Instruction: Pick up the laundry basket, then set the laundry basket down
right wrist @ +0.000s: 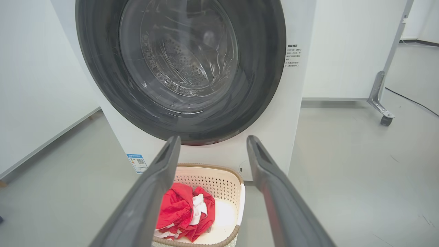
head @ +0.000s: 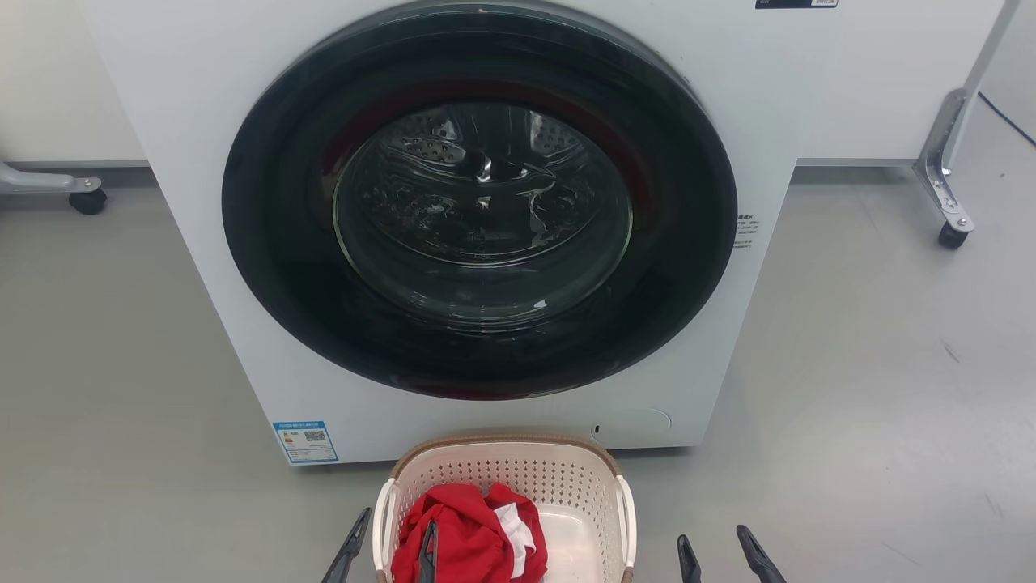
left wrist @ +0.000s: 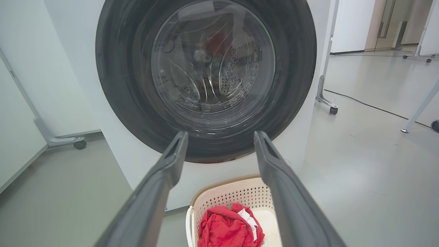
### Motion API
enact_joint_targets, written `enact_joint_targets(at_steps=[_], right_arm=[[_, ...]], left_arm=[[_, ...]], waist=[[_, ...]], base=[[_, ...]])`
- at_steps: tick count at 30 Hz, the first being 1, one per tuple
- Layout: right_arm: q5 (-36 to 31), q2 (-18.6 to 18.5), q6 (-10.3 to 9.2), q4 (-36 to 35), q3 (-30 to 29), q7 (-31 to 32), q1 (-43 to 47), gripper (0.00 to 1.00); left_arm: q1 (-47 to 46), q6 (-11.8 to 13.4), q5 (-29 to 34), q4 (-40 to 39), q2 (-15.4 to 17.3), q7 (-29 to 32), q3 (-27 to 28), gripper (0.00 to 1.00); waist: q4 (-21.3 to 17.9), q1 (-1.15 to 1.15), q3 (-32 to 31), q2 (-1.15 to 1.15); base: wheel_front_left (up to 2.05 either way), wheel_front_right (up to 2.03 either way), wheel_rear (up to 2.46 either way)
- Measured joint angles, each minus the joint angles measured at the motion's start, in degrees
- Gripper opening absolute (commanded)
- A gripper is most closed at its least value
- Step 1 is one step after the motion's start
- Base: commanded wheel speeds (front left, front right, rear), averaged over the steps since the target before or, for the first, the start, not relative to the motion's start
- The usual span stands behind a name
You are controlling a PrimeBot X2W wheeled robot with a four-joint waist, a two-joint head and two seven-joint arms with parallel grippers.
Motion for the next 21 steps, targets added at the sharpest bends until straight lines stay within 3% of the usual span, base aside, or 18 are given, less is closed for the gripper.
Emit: enact_joint_targets(at_steps=[21], right_arm=[[0.02, 0.01, 0.00, 0.00, -0.81, 0.00, 0.03, 1.00]], left_arm=[[1.00, 0.00, -1.52, 0.16, -0.62, 0.00, 1.86, 1.00]], waist=[[0.00, 0.00, 0.15, 0.00]], base=[[0.00, 0.00, 0.00]])
